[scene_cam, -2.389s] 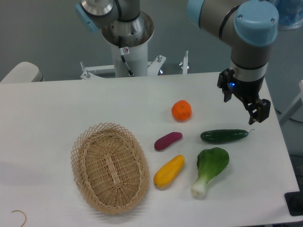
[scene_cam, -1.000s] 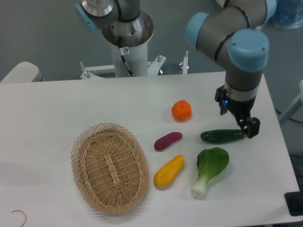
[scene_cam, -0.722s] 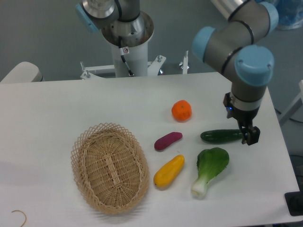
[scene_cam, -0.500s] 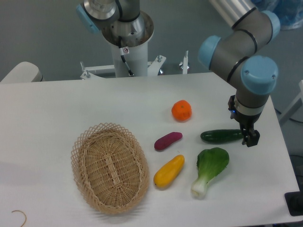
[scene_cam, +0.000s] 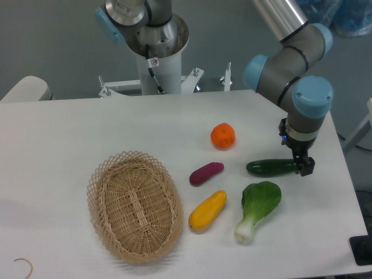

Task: Pick up the cucumber from the table
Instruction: 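Lower the open gripper down over the green cucumber, then close the gripper around the green cucumber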

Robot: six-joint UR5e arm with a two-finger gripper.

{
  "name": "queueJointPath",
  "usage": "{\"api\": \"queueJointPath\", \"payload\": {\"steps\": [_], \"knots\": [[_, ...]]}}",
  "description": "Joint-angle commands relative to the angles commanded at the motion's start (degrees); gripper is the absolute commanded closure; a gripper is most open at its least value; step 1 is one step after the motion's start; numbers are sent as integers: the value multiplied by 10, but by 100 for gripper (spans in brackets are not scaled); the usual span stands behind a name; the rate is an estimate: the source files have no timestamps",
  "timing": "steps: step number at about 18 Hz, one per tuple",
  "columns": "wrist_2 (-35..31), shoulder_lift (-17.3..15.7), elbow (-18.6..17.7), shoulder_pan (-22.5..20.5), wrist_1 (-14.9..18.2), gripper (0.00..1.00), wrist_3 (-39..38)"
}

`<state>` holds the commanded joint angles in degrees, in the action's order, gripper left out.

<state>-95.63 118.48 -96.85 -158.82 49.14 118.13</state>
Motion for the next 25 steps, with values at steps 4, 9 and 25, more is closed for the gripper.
{"api": "queueJointPath", "payload": {"steps": [4, 9, 25], "knots": [[2, 9, -5, -1, -9, 0, -10], [4, 26, -4, 7, -33, 0, -37], [4, 30, -5, 9, -38, 71, -38]]}}
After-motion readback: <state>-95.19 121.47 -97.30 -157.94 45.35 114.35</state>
